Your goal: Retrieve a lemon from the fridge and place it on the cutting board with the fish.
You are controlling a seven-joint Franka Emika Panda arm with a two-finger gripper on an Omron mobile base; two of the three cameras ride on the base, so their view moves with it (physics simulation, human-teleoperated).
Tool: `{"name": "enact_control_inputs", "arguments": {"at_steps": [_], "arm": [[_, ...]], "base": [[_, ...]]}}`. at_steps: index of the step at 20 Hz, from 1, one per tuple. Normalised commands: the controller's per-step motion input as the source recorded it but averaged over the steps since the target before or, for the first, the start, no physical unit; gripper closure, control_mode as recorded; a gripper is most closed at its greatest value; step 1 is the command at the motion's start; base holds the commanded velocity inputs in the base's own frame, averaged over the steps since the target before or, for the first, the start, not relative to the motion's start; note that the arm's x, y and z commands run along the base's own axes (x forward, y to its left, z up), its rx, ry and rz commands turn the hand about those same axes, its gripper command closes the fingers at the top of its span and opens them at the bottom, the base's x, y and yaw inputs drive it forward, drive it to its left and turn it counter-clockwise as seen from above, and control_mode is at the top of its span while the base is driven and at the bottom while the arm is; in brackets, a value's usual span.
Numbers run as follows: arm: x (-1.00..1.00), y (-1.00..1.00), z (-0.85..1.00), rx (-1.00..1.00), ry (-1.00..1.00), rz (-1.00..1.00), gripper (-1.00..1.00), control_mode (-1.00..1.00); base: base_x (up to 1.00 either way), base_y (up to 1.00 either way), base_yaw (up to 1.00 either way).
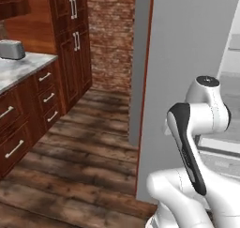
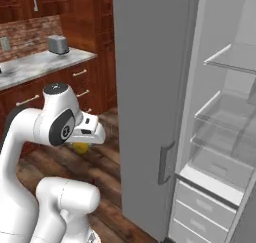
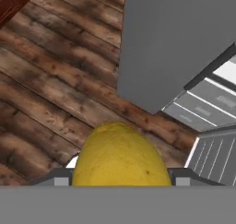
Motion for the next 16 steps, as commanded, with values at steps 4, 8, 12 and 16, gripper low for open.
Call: {"name": "enact_control_inputs", "arguments": {"at_steps": [4,8,12,16], "arm": [[0.0,0.0,0.0,0.0,0.0,0.0,1.0,1.0],[0.0,0.0,0.0,0.0,0.0,0.0,1.0,1.0],[0.0,0.0,0.0,0.0,0.0,0.0,1.0,1.0],[0.0,0.0,0.0,0.0,0.0,0.0,1.0,1.0]], "base": [[-0.12,0.75,0.49],[0.16,0.58,0.54],[0.2,0.6,0.54],[0.21,0.75,0.5]]}}
